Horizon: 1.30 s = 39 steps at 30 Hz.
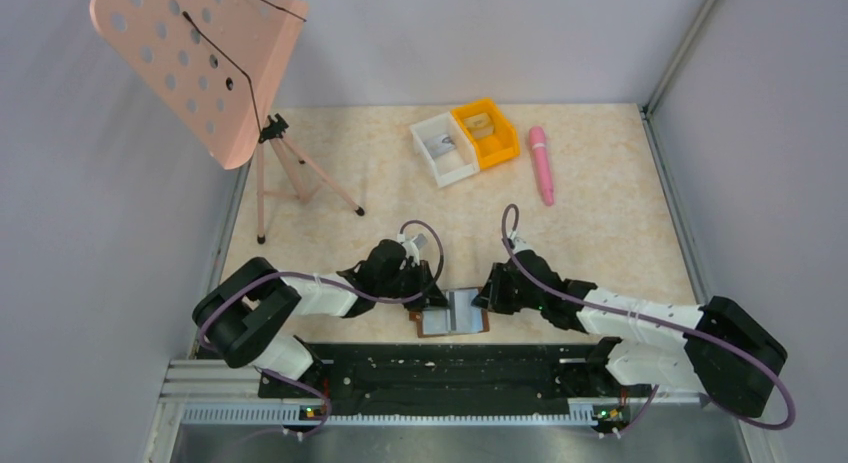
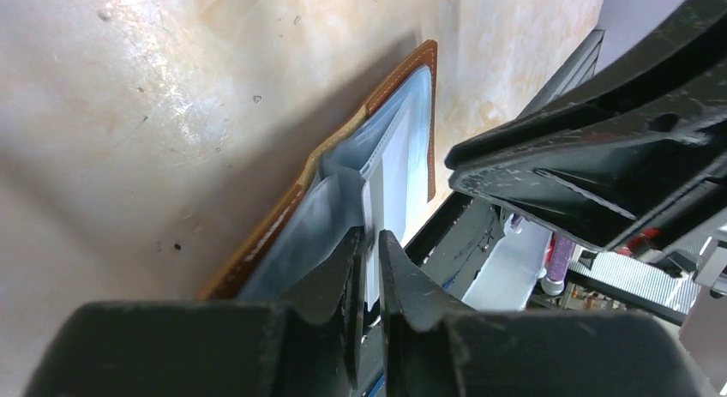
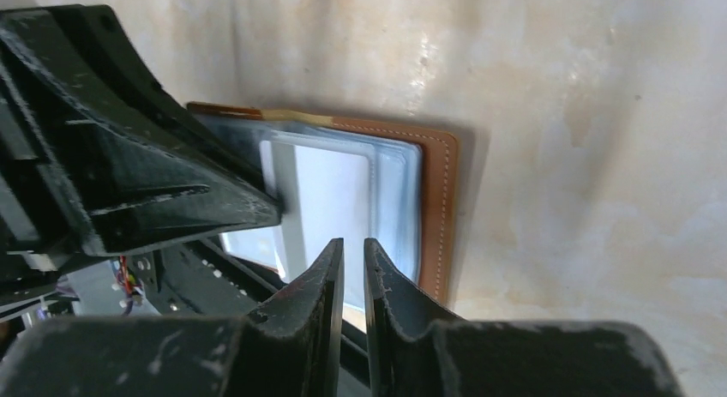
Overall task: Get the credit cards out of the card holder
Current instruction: Remove the credit card from the card holder.
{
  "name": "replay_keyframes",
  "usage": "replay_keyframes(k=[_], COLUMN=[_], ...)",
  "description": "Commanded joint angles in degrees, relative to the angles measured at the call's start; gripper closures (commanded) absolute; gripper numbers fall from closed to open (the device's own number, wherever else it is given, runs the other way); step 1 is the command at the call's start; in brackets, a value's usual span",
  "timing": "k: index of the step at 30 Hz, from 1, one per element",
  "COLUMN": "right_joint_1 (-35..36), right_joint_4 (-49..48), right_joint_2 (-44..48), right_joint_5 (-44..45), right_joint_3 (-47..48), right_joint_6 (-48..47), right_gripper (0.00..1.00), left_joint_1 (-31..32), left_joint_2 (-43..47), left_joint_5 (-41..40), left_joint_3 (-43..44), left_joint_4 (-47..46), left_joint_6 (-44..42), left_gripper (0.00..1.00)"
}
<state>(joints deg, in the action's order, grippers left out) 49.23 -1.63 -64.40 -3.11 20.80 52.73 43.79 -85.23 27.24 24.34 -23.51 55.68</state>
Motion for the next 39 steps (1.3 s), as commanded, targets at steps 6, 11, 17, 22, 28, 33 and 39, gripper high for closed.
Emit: replay_keyframes(k=[6,11,17,22,28,33,39], right_joint_1=[-0.79,-0.76,-1.65,-3.02,-3.14,-3.46,-4.35], right_joint_4=[-7.49,-7.27,-9.33,-11.51,-10.47,-9.71,-9.74], right_joint_2=[-4.27,-6.67,-9.76,-10.01,-9.16,-8.21,-6.73], right_joint_5=[-3.89,-1.16,-0.71,-2.03,-1.79,-1.46,-1.68], right_joint_3=[1.95,0.84,-2.27,-4.89,-4.24,-4.76,-5.90], right_joint_6=[-0.61,0.17,1.59,2.76,2.52,2.64,2.69], right_gripper=[0.85,0.87,0.88,0.88,0.88,0.88,0.88], left_joint_1=[-0.02,-0.03,-0.11,-0.11,-0.11,-0.36,-1.85], left_joint_2=[0.37,0.77,-0.09,0.58,1.01,2.35,3.87], left_joint_5=[1.67,1.38,2.76,2.69,2.88,2.19,2.34], left_joint_3=[0.90,0.29,0.20,1.00,1.31,0.46,-0.87], left_joint_4=[-1.85,-1.95,-1.26,0.40,-0.34,0.02,1.14], left_joint_6=[-0.22,0.10,-1.35,-2.25,-2.03,-2.07,-2.93], left_gripper=[0.95,1.00,1.00,0.79,0.95,1.00,1.00])
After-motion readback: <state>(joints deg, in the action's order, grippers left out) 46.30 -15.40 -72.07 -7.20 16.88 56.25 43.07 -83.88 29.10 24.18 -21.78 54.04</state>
